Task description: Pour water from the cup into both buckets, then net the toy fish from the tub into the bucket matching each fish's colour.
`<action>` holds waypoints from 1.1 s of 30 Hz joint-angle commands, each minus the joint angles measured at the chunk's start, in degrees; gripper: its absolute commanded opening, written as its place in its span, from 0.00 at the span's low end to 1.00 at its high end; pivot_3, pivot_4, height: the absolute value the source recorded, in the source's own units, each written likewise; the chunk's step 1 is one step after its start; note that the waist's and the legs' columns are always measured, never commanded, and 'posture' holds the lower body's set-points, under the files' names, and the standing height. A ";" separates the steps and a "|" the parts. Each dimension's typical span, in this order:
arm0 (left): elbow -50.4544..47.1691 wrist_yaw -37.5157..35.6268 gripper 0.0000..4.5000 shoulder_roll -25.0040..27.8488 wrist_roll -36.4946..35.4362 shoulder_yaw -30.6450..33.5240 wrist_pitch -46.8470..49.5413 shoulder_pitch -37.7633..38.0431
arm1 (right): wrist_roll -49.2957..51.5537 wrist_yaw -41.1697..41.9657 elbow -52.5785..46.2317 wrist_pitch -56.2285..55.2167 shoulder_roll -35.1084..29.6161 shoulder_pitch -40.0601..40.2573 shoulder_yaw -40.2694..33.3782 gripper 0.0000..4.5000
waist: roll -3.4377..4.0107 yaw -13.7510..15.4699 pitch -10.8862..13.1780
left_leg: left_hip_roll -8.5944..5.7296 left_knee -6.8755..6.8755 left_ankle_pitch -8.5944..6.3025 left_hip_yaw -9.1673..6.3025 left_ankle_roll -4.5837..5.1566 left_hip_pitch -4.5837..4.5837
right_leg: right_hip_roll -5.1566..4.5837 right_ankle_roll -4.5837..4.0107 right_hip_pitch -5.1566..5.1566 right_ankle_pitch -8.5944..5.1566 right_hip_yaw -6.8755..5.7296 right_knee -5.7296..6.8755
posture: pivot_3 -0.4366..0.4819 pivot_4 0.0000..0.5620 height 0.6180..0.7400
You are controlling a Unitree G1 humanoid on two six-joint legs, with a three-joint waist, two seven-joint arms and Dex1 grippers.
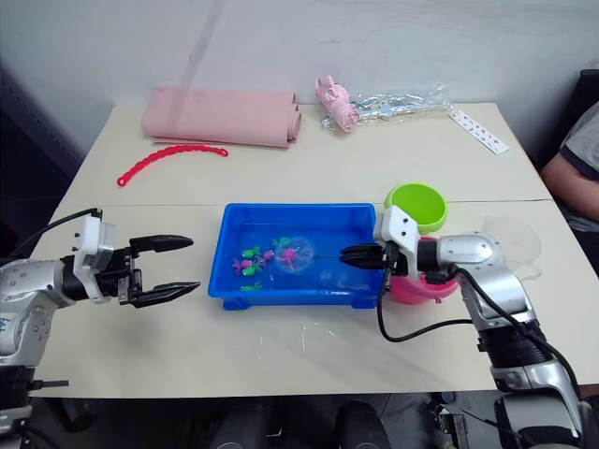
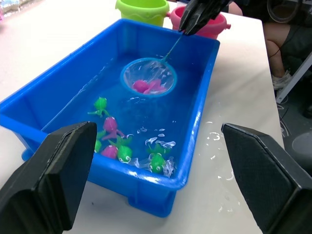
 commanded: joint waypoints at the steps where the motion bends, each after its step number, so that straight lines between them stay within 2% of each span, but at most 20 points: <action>1: -2.28 -0.31 1.00 -0.65 -1.30 -1.55 0.73 -2.47 | 3.87 0.33 -5.90 -1.16 -2.59 3.49 -6.13 0.00 | 0.00 0.00 0.00 | 0.00 -0.01 0.00 0.00 0.00 0.00 | 0.00 0.00 0.00 0.00 0.00 0.00 | 0.48 0.27 1.00; 12: -1.36 -1.26 1.00 -5.52 -0.44 -7.90 0.30 -8.89 | 10.44 -5.16 -19.23 1.57 -6.16 20.58 -23.28 0.00 | 0.00 0.14 0.00 | 0.00 -0.02 0.00 0.00 0.00 0.00 | 0.03 0.00 0.04 0.00 -0.01 -0.03 | 0.48 0.27 1.00; 17: 0.50 -2.48 1.00 -7.84 -0.95 -9.62 0.01 -11.59 | 12.79 -7.02 -24.19 4.05 -6.79 30.08 -34.55 0.00 | -0.01 0.24 0.00 | -0.01 -0.01 0.00 0.02 0.00 -0.01 | 0.03 0.01 0.06 0.00 0.00 -0.04 | 0.48 0.27 1.00; 22: 3.22 -0.40 1.00 -11.66 -1.10 -11.07 2.01 -16.45 | 14.40 -7.11 -27.84 5.90 -7.06 39.68 -45.28 0.00 | -0.03 1.59 0.00 | -0.02 0.04 0.00 0.02 0.01 0.00 | 0.05 0.01 0.09 0.00 0.00 -0.06 | 0.48 0.27 1.00; 26: 5.10 -0.99 1.00 -14.71 -0.10 -13.58 2.30 -18.95 | 11.41 -6.84 -28.21 3.06 -5.91 48.08 -55.26 0.00 | -0.02 1.67 0.00 | -0.04 0.08 0.01 0.06 0.02 0.02 | 0.06 0.02 0.13 0.01 0.03 -0.11 | 0.48 0.27 1.00; 33: 5.89 -0.58 1.00 -17.03 0.34 -14.60 1.97 -19.04 | -0.94 -10.60 -25.24 -10.83 -4.59 52.89 -55.88 0.00 | -0.01 1.13 0.00 | -0.01 0.00 0.02 0.10 0.00 0.07 | 0.11 0.02 0.11 0.01 0.11 -0.30 | 0.48 0.27 1.00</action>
